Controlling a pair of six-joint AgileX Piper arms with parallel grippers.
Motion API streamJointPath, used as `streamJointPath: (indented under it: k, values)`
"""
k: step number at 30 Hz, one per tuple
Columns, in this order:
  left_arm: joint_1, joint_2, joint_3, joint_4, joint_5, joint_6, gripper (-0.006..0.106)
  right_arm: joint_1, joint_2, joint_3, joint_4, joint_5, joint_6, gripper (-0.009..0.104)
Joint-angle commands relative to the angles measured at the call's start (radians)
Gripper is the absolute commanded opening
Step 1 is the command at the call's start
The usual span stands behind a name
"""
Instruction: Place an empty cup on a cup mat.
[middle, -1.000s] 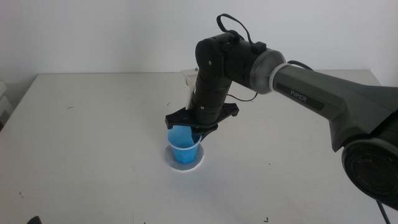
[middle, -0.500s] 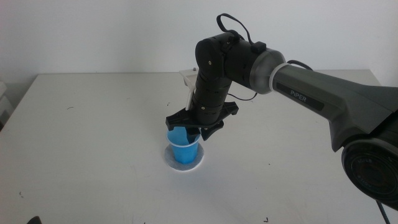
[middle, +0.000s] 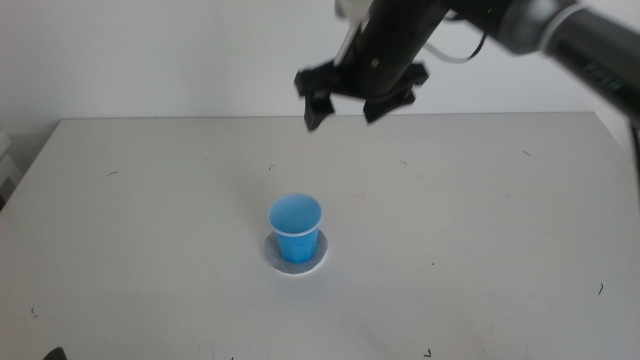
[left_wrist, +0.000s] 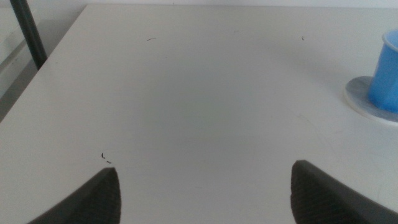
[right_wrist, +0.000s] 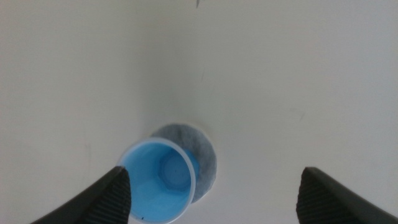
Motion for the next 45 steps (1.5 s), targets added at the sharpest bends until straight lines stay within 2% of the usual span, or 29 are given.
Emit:
streamJointPath:
  k: [1,5,8,14,17,21,25,28,37,43,45]
  values:
    - [0.001,-0.003,-0.006,0.000,-0.067,-0.011,0.105,-0.015,-0.123,-0.047,-0.005,0.058,-0.034,0.069]
    - [0.001,-0.003,-0.006,0.000,-0.067,-0.011,0.105,-0.067,-0.212,-0.046,0.026,0.058,-0.065,0.069]
    - [0.001,-0.003,-0.006,0.000,-0.067,-0.011,0.105,-0.111,-0.297,-0.014,-0.014,0.057,-0.068,0.069]
    - [0.001,-0.003,-0.006,0.000,-0.067,-0.011,0.105,-0.256,-0.558,0.258,-0.036,0.053,-0.096,0.069]
    - [0.001,-0.003,-0.006,0.000,-0.067,-0.011,0.105,-0.338,-0.707,0.422,-0.067,0.015,-0.097,0.069]
    - [0.001,-0.003,-0.006,0.000,-0.067,-0.011,0.105,-0.406,-0.923,0.693,-0.107,-0.132,-0.111,0.069]
    - [0.001,-0.003,-0.006,0.000,-0.067,-0.011,0.105,-0.434,-1.137,0.944,-0.103,-0.343,-0.123,0.069]
    - [0.001,-0.003,-0.006,0.000,-0.067,-0.011,0.105,-0.433,-1.261,1.114,-0.076,-0.488,-0.123,0.070]
    - [0.001,-0.003,-0.006,0.000,-0.067,-0.011,0.105,-0.433,-1.556,1.555,-0.102,-0.777,-0.125,0.084]
    - [0.001,-0.003,-0.006,0.000,-0.067,-0.011,0.105,-0.433,-1.765,1.758,-0.181,-0.887,-0.120,0.084]
    - [0.001,-0.003,-0.006,0.000,-0.067,-0.011,0.105,-0.433,-1.822,1.799,-0.189,-0.922,-0.114,0.084]
